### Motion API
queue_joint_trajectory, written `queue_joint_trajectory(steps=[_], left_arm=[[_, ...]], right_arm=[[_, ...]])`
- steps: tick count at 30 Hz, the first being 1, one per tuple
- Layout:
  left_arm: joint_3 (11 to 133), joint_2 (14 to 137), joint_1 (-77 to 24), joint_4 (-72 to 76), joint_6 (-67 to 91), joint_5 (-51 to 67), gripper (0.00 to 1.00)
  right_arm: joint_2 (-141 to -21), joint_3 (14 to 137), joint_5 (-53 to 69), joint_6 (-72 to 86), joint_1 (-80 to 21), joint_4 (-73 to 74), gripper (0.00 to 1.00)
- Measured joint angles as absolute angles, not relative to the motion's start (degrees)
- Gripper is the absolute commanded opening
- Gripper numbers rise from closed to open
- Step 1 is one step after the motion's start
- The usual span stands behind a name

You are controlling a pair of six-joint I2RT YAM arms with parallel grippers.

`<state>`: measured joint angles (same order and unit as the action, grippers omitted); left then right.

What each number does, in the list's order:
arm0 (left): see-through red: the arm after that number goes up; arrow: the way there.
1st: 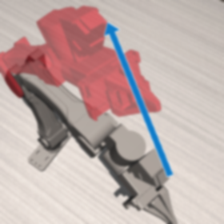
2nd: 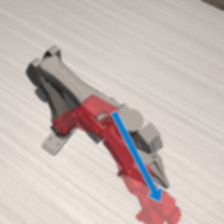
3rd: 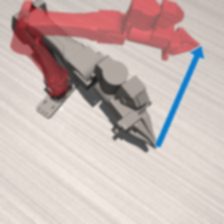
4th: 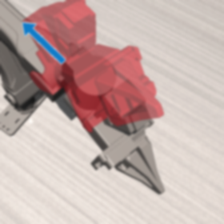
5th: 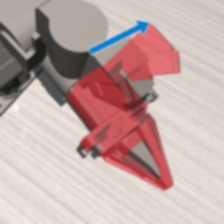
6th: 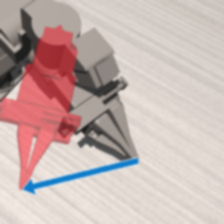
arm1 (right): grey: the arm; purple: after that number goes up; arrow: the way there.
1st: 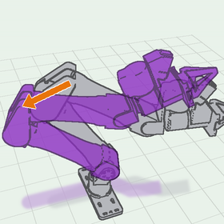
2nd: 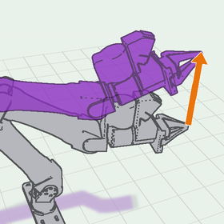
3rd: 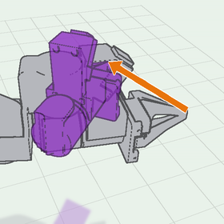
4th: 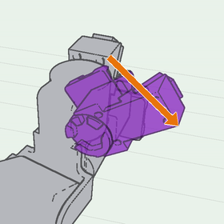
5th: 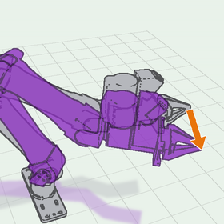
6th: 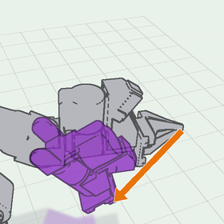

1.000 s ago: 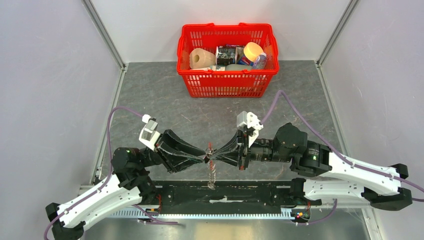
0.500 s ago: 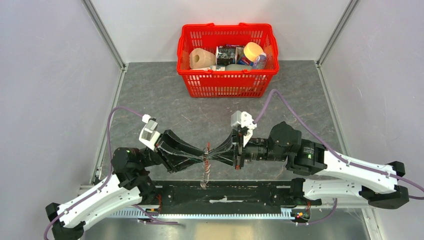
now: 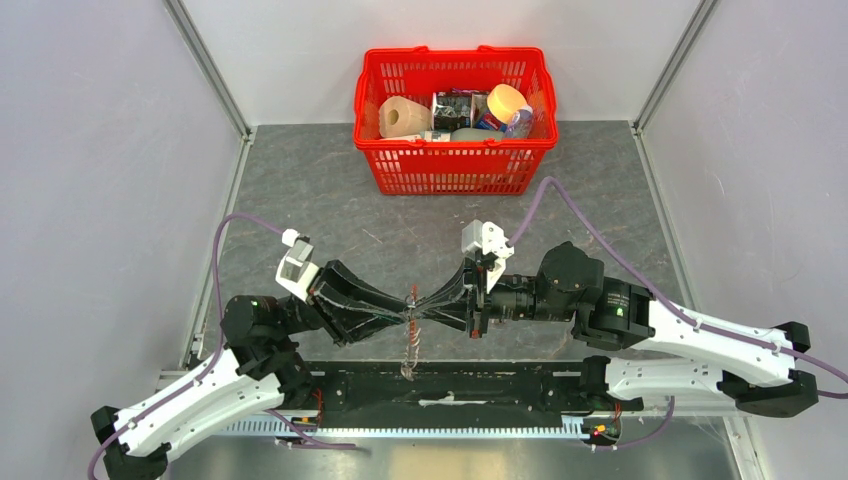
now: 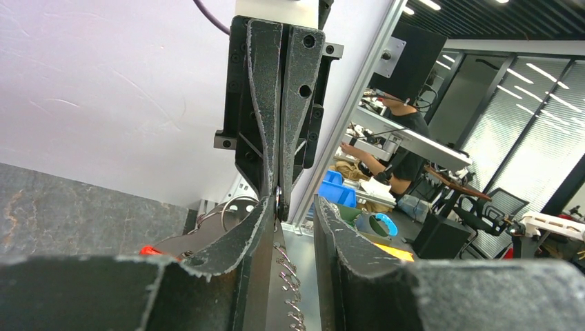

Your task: Put the keys on the keyring

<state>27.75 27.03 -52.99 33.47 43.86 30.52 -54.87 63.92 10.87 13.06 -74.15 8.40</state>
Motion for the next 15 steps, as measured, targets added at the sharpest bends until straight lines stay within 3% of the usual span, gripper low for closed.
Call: queue_joint_trajectory(steps=[15], left_arm=[[27.75,26.09,-52.99,32.86,43.86,30.35,0.34]], right_arm=[[-54.96,64.31,12.75,13.04,-74.15,8.36,0.00]])
